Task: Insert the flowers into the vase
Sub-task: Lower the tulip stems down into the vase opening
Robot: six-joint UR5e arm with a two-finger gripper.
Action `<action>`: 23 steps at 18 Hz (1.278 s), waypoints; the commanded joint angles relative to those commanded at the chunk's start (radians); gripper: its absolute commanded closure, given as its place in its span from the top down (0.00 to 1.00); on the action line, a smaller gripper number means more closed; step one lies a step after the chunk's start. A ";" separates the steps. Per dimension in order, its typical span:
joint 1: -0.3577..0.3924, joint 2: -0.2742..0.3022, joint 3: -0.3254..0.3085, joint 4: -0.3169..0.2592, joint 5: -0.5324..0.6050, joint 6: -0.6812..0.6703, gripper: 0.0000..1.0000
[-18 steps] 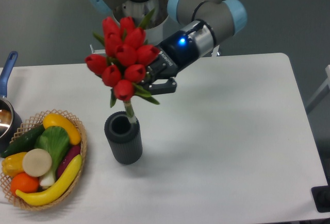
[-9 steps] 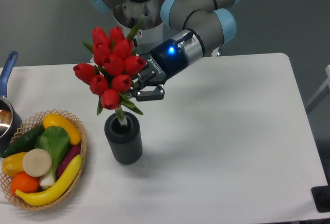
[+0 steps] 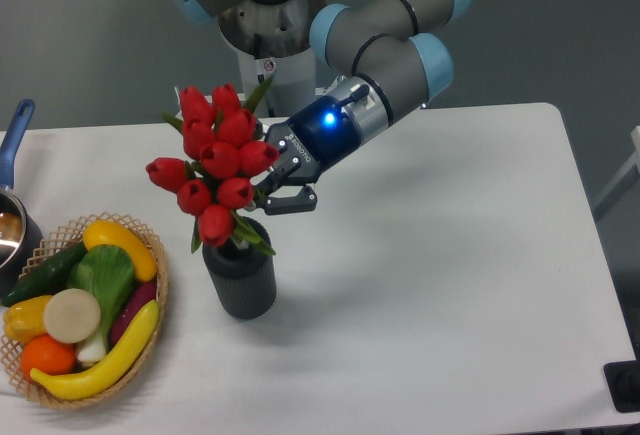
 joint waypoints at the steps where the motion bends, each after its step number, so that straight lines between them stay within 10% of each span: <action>1: -0.005 -0.003 -0.002 0.000 0.000 0.006 0.26; 23: 0.001 -0.091 -0.077 0.008 0.129 0.170 0.27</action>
